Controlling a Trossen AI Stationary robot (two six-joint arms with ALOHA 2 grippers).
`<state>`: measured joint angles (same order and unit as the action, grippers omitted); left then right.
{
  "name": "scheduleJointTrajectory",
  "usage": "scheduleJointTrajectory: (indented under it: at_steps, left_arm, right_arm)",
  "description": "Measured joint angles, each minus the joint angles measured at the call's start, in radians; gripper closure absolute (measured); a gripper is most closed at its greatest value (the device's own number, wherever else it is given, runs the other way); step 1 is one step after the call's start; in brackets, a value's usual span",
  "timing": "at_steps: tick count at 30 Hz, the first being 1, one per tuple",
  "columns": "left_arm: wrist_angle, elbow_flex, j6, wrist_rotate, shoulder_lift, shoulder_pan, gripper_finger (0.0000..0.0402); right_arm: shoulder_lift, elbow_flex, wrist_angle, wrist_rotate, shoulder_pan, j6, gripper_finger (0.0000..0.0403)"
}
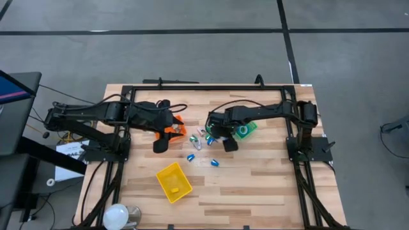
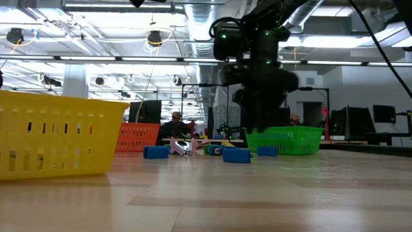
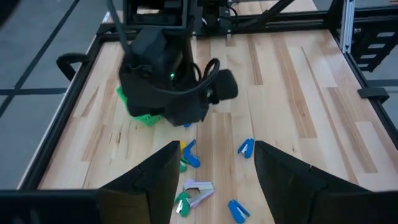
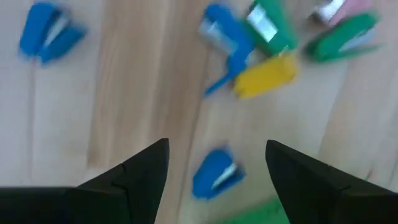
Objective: Pick and place Stapler, Stapler remover, tape
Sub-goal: Put the blue stapler into the yellow basket
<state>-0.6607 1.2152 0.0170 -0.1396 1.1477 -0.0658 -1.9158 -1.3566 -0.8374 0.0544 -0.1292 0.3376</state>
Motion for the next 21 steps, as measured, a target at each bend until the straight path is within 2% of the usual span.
scheduleJointTrajectory:
  at_steps: [5, 12, 21]
  left_arm:
    - [0.006, 0.0, 0.0, -0.01, 0.0, 0.0, 0.0206]
    - [0.01, 0.0, 0.0, -0.014, 0.0, 0.0, 0.0206]
    - [0.012, 0.0, 0.0, -0.074, 0.0, 0.0, 0.0206]
  right_arm:
    - [-0.002, 0.0, -0.009, -0.013, 0.006, -0.067, 0.0145]
    - [0.034, 0.003, -0.065, -0.011, 0.018, -0.285, 0.0145]
    - [0.087, 0.003, -0.071, -0.128, 0.062, -0.425, 0.0145]
